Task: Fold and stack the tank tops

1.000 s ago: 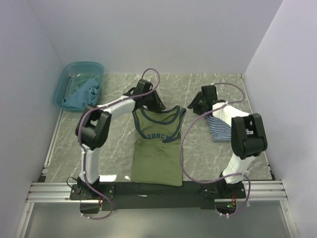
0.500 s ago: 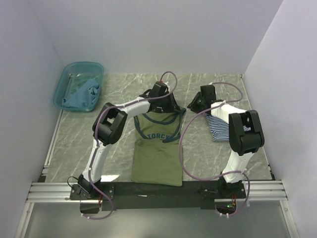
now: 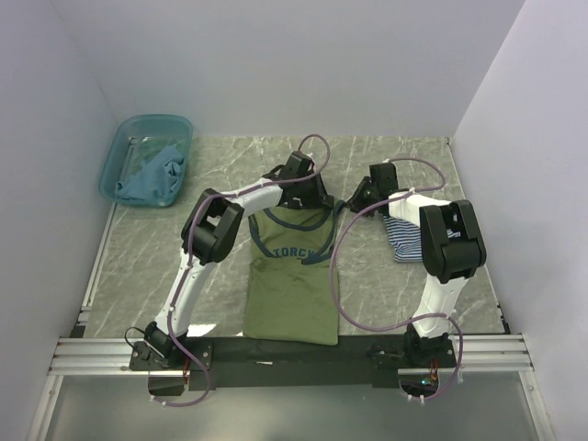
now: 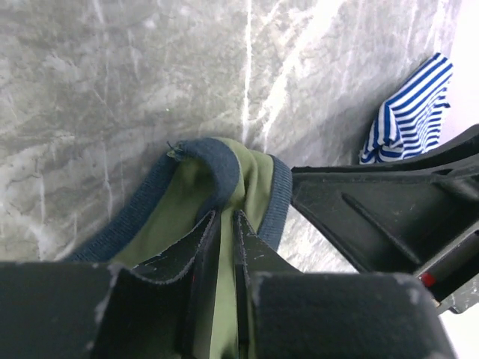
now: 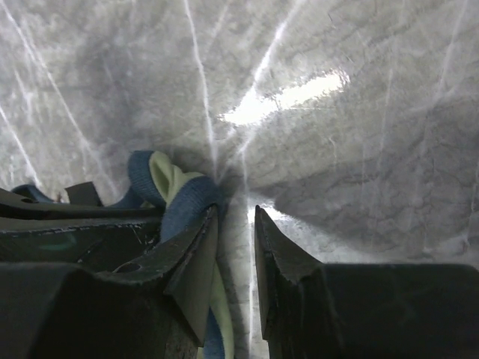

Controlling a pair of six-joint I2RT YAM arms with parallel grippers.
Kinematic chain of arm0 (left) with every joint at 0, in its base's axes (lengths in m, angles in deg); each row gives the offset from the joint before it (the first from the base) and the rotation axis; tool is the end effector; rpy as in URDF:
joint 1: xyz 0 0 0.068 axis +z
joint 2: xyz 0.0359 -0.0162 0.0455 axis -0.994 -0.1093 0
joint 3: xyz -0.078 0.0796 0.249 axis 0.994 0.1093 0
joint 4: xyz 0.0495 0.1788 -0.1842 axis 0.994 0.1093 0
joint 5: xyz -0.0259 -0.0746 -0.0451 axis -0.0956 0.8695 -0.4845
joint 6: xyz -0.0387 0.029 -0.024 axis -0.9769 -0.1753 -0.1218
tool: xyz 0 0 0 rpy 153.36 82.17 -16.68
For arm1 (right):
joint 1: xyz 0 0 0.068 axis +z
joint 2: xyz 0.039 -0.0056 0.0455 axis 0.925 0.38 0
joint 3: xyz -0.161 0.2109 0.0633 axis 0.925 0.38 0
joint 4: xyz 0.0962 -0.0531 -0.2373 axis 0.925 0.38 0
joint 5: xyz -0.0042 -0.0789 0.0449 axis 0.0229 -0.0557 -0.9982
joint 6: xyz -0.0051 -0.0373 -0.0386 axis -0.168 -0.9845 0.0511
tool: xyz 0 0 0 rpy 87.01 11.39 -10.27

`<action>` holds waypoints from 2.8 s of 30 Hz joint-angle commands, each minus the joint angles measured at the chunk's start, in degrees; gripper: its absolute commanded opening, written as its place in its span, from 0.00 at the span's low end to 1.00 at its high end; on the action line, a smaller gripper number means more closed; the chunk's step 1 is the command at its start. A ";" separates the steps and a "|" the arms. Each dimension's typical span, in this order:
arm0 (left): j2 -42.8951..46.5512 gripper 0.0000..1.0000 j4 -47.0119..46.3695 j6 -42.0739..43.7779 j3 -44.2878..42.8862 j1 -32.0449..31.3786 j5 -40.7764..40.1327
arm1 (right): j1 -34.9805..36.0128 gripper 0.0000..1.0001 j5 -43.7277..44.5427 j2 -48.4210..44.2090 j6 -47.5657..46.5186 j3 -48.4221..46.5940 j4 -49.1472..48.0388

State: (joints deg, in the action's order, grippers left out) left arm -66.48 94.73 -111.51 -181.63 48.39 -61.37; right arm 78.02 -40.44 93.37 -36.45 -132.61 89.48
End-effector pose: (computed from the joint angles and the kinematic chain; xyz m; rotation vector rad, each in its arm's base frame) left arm 0.4290 -0.3196 0.1457 -0.0503 2.5044 -1.0987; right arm 0.3822 0.0752 0.1564 0.5658 2.3932 0.5812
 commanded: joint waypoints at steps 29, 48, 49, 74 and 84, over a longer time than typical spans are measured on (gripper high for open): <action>-3.88 0.16 2.54 1.67 -5.45 2.64 1.00 | 2.48 0.28 0.12 7.02 -2.44 -6.87 -2.90; -2.91 0.15 3.42 1.94 -3.16 3.87 -1.99 | 2.66 0.00 6.97 -0.10 -5.42 -12.75 9.30; -3.00 0.15 3.42 2.02 -3.16 3.95 -2.08 | 2.66 0.00 7.32 -0.36 -5.60 -13.10 9.75; 4.29 0.23 -0.95 3.43 2.10 4.83 -4.46 | 10.48 0.00 31.06 6.22 -14.74 -28.84 27.95; 3.34 0.41 -8.45 1.68 2.38 4.57 4.95 | 9.96 0.00 24.31 6.49 -14.30 -27.09 24.44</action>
State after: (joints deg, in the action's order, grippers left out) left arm -65.28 90.97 -109.45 -178.68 53.27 -60.28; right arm 88.64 -14.45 99.95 -50.53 -158.64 116.78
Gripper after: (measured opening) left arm 0.402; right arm 0.010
